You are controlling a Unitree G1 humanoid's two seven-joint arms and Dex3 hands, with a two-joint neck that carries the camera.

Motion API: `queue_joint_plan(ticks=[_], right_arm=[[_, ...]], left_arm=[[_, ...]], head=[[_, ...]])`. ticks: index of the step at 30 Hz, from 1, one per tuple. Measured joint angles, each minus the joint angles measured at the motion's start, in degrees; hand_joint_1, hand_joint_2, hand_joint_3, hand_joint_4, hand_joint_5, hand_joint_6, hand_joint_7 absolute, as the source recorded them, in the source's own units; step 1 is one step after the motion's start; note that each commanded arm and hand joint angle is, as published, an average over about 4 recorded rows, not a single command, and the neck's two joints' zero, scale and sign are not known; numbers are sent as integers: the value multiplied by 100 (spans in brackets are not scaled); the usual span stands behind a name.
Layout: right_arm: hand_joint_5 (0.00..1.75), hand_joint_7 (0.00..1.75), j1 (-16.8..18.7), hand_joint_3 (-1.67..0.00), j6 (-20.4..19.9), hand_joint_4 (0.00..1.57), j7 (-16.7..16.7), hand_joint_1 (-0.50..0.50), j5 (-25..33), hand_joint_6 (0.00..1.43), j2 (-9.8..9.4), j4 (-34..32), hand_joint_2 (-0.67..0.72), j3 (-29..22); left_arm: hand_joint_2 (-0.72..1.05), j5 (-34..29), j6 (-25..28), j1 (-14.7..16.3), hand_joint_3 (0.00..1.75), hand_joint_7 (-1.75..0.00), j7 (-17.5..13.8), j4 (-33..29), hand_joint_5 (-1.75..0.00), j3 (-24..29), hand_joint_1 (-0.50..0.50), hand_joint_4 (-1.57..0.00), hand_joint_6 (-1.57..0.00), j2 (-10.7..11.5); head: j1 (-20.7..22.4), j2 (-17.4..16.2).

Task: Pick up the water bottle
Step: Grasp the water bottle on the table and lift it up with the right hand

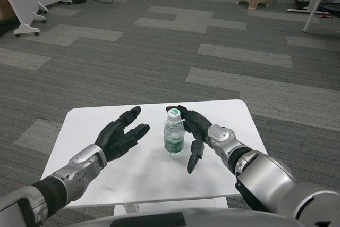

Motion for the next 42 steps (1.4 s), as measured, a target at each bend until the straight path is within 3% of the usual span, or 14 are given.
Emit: queue_joint_plan(ticks=[11,30,32,37,42], right_arm=[[87,28,40,-24,29,28,371,-33,3,0,-119,-166,66,440],[92,28,464,-24,53,14,1018,-25,3,0,-112,-469,66,565],[85,24,511,-24,53,11,1045,-25,2,0,-117,-496,66,548],[70,16,543,-24,52,4,776,-28,-3,0,-131,-457,66,135],[61,14,533,-24,40,3,145,-32,-4,0,-82,-163,68,-270]], left_arm=[[105,23,-3,4,9,0,0,-1,0,78,50,0,0,19],[105,25,-71,121,9,0,0,-6,0,86,50,0,0,137],[105,25,-72,124,9,0,0,-6,0,86,50,0,0,139],[105,26,-75,126,9,0,0,-8,0,87,50,0,0,139],[105,26,-84,128,9,0,0,-8,0,87,50,0,0,140]], head=[[-10,-53],[16,-212],[10,-223],[16,-229],[52,-239]])
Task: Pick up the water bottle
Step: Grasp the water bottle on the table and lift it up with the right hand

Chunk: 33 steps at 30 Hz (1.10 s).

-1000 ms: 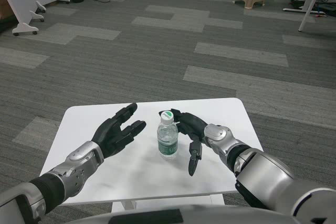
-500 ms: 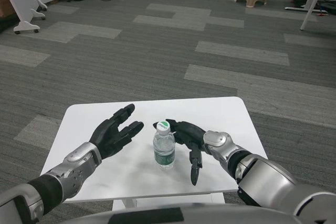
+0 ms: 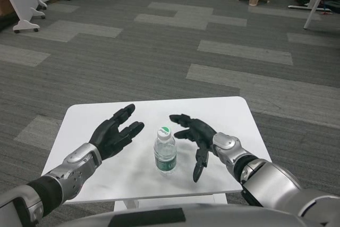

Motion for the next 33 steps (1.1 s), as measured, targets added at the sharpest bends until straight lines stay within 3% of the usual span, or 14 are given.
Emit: queue_joint_plan(ticks=[5,13,23,30,33], right_arm=[[58,14,-36,-20,-5,0,-416,-33,0,0,118,242,69,-70],[56,14,-299,-18,-8,0,-773,-38,0,0,325,466,66,97],[58,14,-408,-16,-7,2,-863,-38,-1,0,480,552,66,517],[51,14,-419,-16,-7,3,-869,-38,-1,0,497,567,66,797],[58,14,-424,-16,-6,3,-874,-38,-1,0,516,573,66,939]], left_arm=[[105,0,-5,2,9,0,0,-2,0,0,50,0,0,1],[105,1,-7,3,9,0,0,-4,0,0,50,0,0,6],[105,1,-8,4,9,0,0,-4,0,-1,50,0,0,22],[105,2,-8,4,9,0,0,-4,0,-1,50,0,0,44],[105,1,-8,4,9,0,0,-4,0,-4,50,0,0,46]], head=[[18,-18],[60,-49],[98,-81],[104,-116],[126,-120]])
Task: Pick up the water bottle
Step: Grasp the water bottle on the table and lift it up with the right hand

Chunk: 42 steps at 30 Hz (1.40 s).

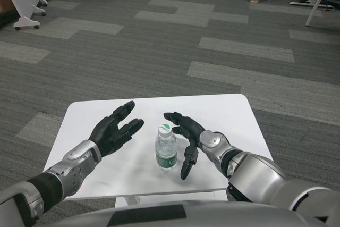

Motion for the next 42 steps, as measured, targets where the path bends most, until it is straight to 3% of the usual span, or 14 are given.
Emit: queue_joint_plan(ticks=[16,22,29,34,42], right_arm=[[58,21,-35,-16,6,6,-70,-38,1,0,136,7,66,238],[73,21,-56,-20,8,18,-293,-38,-2,0,185,103,57,243],[109,35,-64,-32,13,37,-518,-39,0,0,194,209,22,332],[116,37,-75,-40,16,38,-552,-42,-2,0,193,239,-3,410],[116,42,-163,-48,17,43,-583,-42,-2,0,193,258,-3,581]], left_arm=[[105,0,-2,2,9,0,0,-14,0,-1,50,0,0,11],[105,0,-11,31,9,0,0,-30,0,-1,50,0,0,23],[105,0,-28,47,9,0,0,-34,0,-1,50,0,0,31],[105,0,-31,49,9,0,0,-36,0,-1,50,0,0,32],[105,0,-32,49,9,0,0,-36,0,-1,50,0,0,33]], head=[[73,-39],[104,-26],[171,-15],[210,-7],[237,4]])
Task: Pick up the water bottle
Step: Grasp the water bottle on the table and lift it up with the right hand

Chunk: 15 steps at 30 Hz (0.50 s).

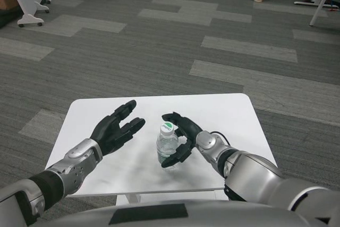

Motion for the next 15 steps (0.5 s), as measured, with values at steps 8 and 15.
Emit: queue_joint_plan(ticks=[8,15], right_arm=[[131,56,-110,-59,12,56,-10,-41,2,1,-9,24,-18,354],[172,148,-179,-125,79,102,-20,-38,0,50,-8,26,-53,675]], left_arm=[[105,0,-9,0,9,0,0,0,0,0,50,0,0,2],[105,0,-15,0,9,0,0,0,0,2,50,0,0,3]], head=[[23,-6],[53,-20]])
